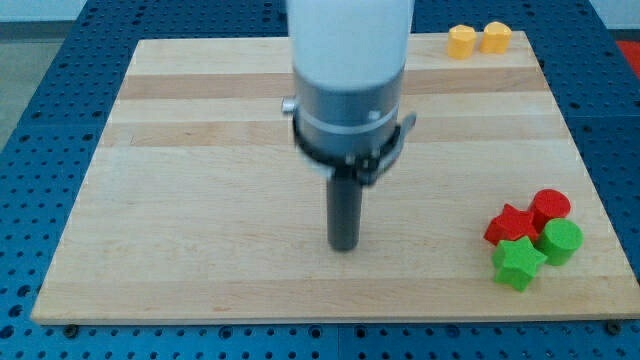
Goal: Keep arm at bottom right corner of the board
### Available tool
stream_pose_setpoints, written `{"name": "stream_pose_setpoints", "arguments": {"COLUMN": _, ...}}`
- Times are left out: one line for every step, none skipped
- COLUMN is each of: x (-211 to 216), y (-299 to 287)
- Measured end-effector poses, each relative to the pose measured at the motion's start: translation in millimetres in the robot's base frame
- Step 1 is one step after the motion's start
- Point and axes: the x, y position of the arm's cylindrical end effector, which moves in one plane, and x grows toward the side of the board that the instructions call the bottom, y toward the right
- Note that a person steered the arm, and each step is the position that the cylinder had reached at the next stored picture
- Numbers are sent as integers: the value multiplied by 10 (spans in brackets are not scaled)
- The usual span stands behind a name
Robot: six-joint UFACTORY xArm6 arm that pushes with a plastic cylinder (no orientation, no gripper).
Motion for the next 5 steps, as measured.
{"name": "stream_pose_setpoints", "arguments": {"x": 481, "y": 273}}
{"name": "stream_pose_setpoints", "arguments": {"x": 491, "y": 350}}
{"name": "stream_pose_setpoints", "arguments": {"x": 477, "y": 650}}
{"name": "stream_pose_setpoints", "arguments": {"x": 486, "y": 1025}}
{"name": "stream_pose_setpoints", "arguments": {"x": 478, "y": 1441}}
